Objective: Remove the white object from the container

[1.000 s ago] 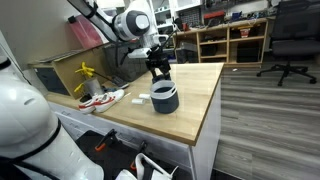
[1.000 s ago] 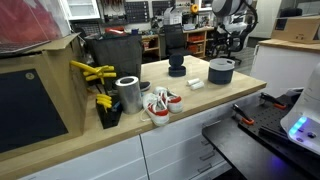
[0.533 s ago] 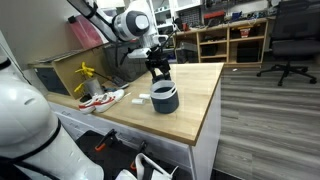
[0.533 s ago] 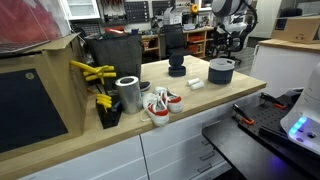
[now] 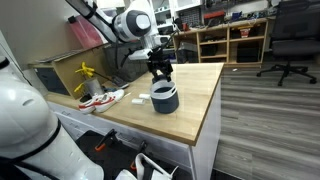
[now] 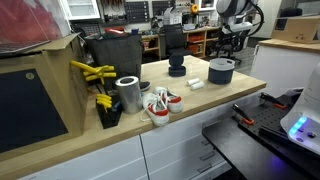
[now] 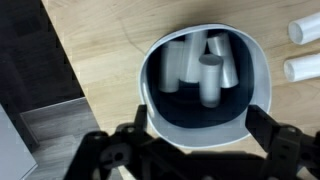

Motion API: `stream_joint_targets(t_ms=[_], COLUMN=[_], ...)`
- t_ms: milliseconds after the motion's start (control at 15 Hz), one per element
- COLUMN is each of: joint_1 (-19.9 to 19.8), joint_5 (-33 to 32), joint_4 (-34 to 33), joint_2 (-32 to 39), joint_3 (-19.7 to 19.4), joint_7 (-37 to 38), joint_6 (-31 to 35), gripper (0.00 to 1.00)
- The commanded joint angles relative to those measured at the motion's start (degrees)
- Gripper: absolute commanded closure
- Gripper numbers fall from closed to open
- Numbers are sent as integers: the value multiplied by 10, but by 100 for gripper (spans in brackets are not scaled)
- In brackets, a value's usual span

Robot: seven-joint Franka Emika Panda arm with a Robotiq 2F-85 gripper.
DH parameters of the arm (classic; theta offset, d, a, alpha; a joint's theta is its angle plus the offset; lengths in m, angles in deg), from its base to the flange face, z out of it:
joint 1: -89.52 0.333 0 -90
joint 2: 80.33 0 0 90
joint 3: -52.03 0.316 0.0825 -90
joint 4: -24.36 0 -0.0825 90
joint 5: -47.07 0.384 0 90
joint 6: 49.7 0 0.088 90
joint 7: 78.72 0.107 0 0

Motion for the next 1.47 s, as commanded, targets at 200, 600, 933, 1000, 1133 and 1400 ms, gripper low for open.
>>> stream_joint_targets(t_ms=[200, 600, 933, 1000, 1133, 1400], joint_1=[-24, -8, -3, -2, 0, 8], joint_5=[-30, -24, -30, -30, -28, -30], joint_4=[29, 23, 17, 15, 10, 0], joint_2=[-38, -14, 17, 23, 35, 58], joint_3=[-15, 7, 11, 11, 10, 9], joint_7=[4, 14, 29, 35, 46, 72], joint_6=[-44, -42, -21, -14, -3, 24], gripper=[0, 0, 0, 0, 0, 0])
